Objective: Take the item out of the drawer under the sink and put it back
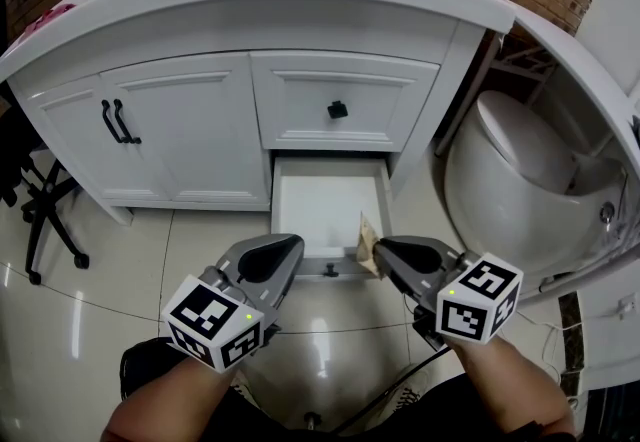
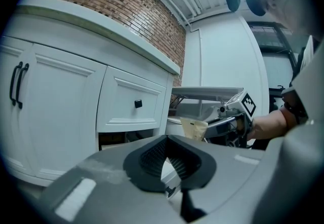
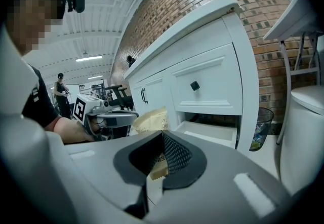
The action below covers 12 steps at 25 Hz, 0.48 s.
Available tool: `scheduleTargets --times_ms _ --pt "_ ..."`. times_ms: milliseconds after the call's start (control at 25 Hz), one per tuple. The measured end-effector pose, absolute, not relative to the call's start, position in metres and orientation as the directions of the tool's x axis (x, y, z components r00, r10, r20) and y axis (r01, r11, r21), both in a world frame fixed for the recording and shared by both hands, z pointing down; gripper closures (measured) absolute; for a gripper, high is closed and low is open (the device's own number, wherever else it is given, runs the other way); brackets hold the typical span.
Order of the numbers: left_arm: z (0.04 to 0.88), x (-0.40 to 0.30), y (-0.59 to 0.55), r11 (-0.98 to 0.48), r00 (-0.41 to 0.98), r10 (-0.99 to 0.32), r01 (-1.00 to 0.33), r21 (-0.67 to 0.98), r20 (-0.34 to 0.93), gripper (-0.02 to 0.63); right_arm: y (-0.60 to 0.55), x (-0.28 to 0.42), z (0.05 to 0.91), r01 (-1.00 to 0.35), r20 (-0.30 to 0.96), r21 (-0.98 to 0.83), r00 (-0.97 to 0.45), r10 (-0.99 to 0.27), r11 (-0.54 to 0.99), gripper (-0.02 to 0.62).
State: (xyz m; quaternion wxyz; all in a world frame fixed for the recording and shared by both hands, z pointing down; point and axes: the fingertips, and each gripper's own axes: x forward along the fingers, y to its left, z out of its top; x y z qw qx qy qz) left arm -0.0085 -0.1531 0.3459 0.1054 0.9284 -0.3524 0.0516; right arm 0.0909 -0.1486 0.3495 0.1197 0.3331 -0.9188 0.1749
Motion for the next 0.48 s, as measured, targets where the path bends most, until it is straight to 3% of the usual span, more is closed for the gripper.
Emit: scheduleTargets --times_ms 480 --pt "0.3432 -0.0131 -0.1521 -0.724 0.742 -0.65 -0.671 0.161 0.168 0.6 -0.1501 0.091 0.3527 -0.657 0.345 -0.242 -0.746 -0.57 0.714 0.586"
